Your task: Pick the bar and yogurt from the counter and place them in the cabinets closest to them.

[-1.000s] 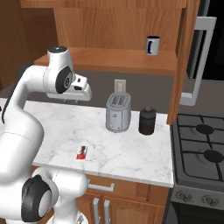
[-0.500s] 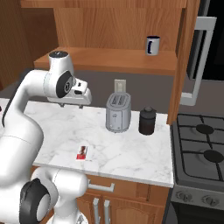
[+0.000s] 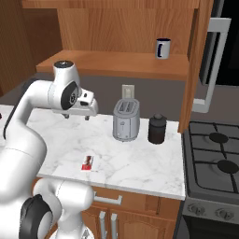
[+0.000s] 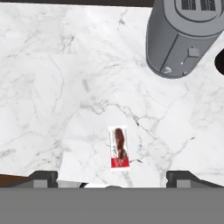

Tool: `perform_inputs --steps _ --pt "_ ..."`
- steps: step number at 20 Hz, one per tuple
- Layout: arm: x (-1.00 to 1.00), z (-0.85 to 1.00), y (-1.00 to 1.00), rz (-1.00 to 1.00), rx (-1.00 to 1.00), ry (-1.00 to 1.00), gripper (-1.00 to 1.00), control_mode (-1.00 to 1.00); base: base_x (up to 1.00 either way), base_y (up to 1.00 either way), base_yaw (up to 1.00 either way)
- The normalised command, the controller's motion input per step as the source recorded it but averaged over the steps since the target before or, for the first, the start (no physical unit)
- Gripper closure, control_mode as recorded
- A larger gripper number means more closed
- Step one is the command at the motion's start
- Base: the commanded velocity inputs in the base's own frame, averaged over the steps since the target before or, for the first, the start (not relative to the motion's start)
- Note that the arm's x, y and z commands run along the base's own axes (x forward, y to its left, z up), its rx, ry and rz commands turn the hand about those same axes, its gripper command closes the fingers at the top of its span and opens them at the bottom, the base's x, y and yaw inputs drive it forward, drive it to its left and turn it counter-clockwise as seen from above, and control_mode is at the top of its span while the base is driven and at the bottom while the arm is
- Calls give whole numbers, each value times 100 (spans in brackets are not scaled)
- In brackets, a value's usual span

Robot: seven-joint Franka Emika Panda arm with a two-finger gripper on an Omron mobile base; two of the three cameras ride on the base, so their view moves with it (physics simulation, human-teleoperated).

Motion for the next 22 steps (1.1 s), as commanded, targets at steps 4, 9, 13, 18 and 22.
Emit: perform_inputs --steps 4,9,13,18,22 --pt "-4 -26 0 2 0 0 -100 -100 0 0 0" --pt "-20 -29 -3 3 0 -2 -100 -100 0 0 0" --pt "-30 -27 -10 2 0 -6 -100 -100 0 0 0" --pt "-23 -28 -8 1 0 -6 -100 -100 0 0 0" --pt "0 -28 0 1 0 -3 -100 -100 0 0 0"
